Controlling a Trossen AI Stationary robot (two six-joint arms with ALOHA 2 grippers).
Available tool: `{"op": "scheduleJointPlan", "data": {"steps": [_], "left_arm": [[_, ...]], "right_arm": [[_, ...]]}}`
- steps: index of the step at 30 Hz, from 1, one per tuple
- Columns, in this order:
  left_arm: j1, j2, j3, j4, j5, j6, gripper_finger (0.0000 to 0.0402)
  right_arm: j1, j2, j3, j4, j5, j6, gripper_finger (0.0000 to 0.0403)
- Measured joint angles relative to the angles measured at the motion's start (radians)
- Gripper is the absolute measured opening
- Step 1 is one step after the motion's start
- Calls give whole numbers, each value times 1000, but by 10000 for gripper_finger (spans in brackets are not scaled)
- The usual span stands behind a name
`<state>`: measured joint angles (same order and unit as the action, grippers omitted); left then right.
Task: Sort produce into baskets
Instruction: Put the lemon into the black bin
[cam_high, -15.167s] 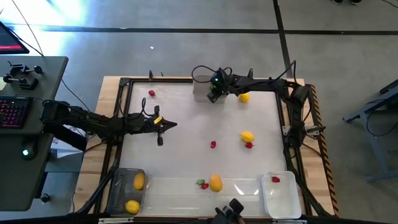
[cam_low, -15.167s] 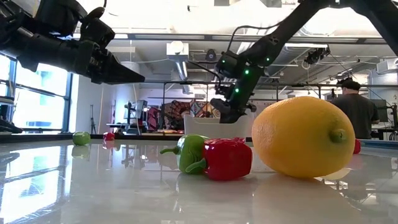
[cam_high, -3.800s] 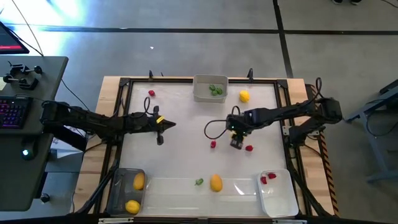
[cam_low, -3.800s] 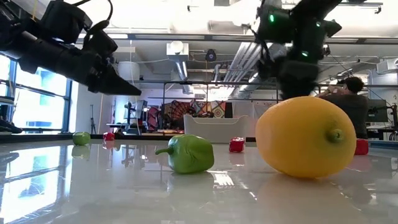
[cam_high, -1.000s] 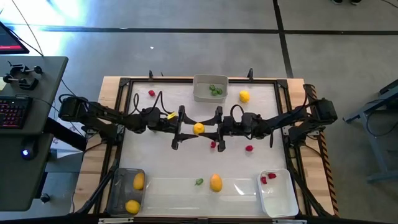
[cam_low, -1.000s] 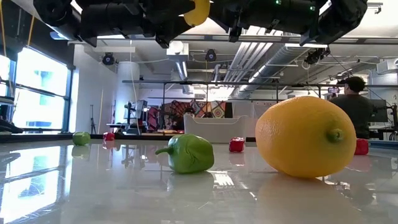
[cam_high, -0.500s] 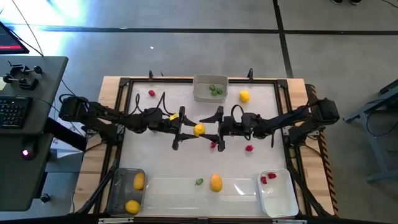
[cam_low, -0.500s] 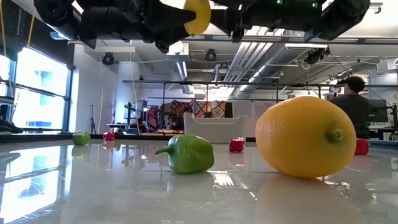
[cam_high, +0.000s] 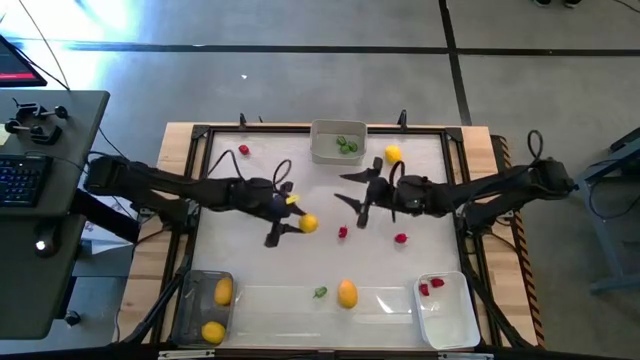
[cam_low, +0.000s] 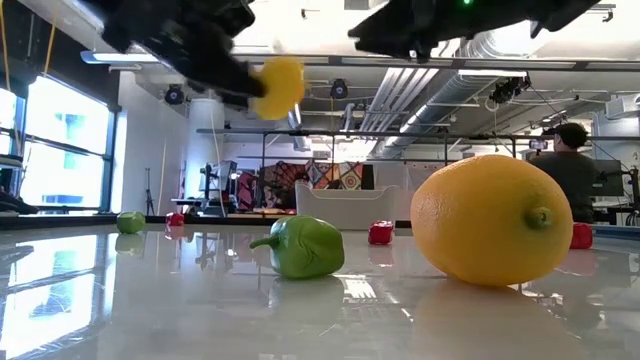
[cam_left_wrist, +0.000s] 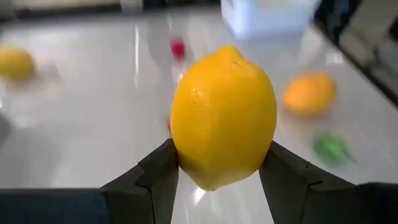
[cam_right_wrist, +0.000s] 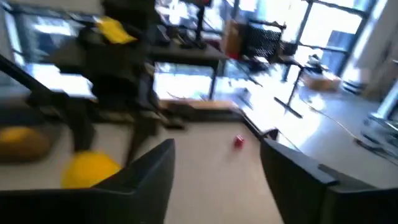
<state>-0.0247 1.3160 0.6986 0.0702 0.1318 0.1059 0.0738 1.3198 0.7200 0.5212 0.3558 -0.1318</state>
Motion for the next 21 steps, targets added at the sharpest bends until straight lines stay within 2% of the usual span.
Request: {"op": "scheduleJointPlan", "data": {"steps": [4,10,16,21], "left_arm": [[-69,-56,83,-352,-60,-37,172],[-214,-133,167,-812,-113,-281,172],[-419,-202,208,-1076,-108,-559,172],[-604,-229,226,-1161,-40,-863,172]], "right_arm": [[0,2,-1,-108,34,24,173],[1,9,-1,-165,35,45,90],[-2,9,-1,-165,35,37,39],[-2,9,-1,-164,35,26,19]]}}
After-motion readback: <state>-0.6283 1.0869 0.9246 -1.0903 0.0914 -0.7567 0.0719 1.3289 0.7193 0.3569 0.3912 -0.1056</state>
